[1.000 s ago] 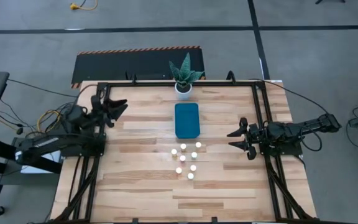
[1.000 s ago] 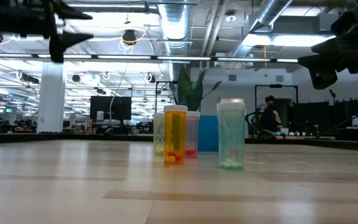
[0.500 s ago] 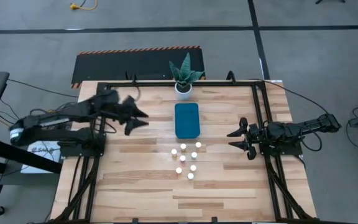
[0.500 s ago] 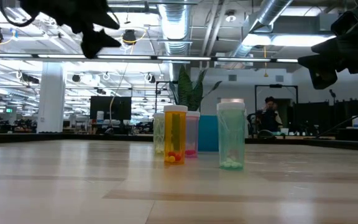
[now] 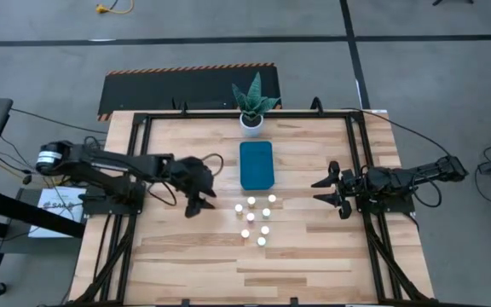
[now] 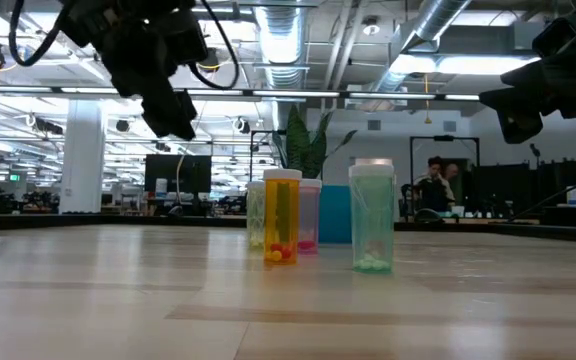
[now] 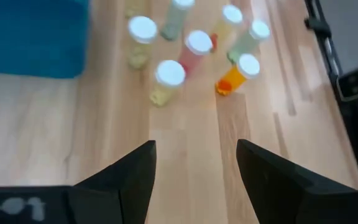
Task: Pick and place pill bottles into a basket
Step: Put the yellow pill bottle into the blue bin
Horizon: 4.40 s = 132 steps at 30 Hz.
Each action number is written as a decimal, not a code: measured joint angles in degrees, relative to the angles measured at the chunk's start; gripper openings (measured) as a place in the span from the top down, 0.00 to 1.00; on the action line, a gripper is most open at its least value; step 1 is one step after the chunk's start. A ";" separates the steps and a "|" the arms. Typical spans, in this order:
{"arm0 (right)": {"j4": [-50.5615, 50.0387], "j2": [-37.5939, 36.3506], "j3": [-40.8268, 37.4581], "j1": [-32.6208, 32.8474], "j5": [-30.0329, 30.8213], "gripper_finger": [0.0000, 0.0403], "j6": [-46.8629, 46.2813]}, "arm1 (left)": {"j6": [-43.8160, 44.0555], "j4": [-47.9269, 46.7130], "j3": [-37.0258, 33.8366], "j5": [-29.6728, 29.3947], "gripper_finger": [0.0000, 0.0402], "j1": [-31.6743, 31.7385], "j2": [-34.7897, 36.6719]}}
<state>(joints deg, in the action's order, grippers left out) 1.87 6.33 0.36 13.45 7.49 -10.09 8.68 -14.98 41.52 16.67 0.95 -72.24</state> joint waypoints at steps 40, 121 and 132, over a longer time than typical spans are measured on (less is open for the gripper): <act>0.00 0.00 0.00 -0.02 0.02 0.58 0.00 | -3.16 23.73 0.02 -7.37 0.47 -3.43 -17.91; -0.02 0.79 0.00 0.00 0.00 0.58 0.00 | -17.18 1.54 29.62 -12.19 0.74 11.09 -26.20; 0.00 0.77 0.00 -0.02 0.02 0.58 0.00 | -14.82 6.65 29.65 -9.80 0.74 19.01 -30.57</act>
<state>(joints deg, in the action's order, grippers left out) 1.87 7.10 0.36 13.43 7.51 -10.09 -6.15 -8.33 71.17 6.87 19.96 -102.81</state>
